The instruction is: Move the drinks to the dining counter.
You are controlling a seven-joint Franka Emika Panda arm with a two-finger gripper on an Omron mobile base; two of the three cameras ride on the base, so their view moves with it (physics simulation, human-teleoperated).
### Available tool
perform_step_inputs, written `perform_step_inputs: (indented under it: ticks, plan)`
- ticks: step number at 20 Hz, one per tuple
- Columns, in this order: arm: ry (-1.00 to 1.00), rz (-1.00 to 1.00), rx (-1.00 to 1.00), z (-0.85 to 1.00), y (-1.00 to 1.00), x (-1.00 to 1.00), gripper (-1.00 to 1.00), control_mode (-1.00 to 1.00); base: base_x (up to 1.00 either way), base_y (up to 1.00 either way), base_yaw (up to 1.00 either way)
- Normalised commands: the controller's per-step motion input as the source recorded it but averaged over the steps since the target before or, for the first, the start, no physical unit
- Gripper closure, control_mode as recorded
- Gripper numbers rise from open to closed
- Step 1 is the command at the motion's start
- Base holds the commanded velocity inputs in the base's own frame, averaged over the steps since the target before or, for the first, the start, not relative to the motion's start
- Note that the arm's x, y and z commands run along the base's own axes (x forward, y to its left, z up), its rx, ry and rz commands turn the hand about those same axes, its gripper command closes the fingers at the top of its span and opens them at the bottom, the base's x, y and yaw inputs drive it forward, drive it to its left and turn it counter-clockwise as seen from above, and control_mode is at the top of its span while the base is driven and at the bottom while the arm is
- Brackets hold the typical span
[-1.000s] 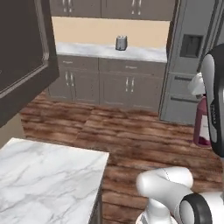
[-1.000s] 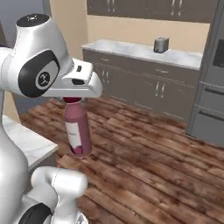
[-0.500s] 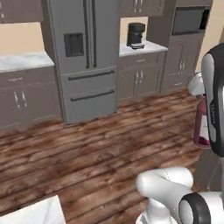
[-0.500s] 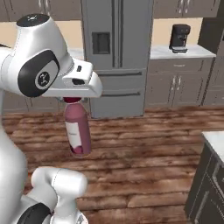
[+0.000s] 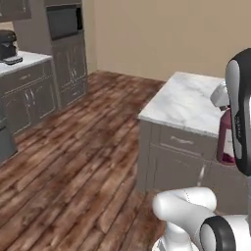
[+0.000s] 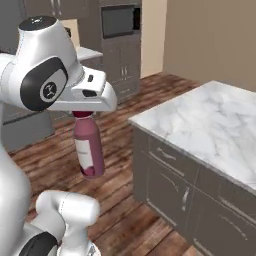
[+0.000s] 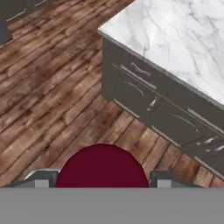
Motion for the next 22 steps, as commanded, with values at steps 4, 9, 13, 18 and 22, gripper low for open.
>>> perform_step_inputs:
  ticks: [4, 9, 13, 18, 22]
  plan:
    - [0.00, 0.00, 0.00, 0.00, 0.00, 0.00, 1.00, 1.00, 0.04, 0.00, -0.94]
    - [0.00, 0.00, 0.00, 0.00, 0.00, 0.00, 1.00, 1.00, 0.24, 0.00, -0.85]
    - [0.00, 0.00, 0.00, 0.00, 0.00, 0.00, 1.00, 1.00, 0.99, 0.25, -0.48]
    - [0.00, 0.00, 0.00, 0.00, 0.00, 0.00, 1.00, 1.00, 1.00, 0.25, -0.21]
    - [0.00, 0.00, 0.00, 0.00, 0.00, 0.00, 1.00, 1.00, 1.00, 0.16, -0.20]
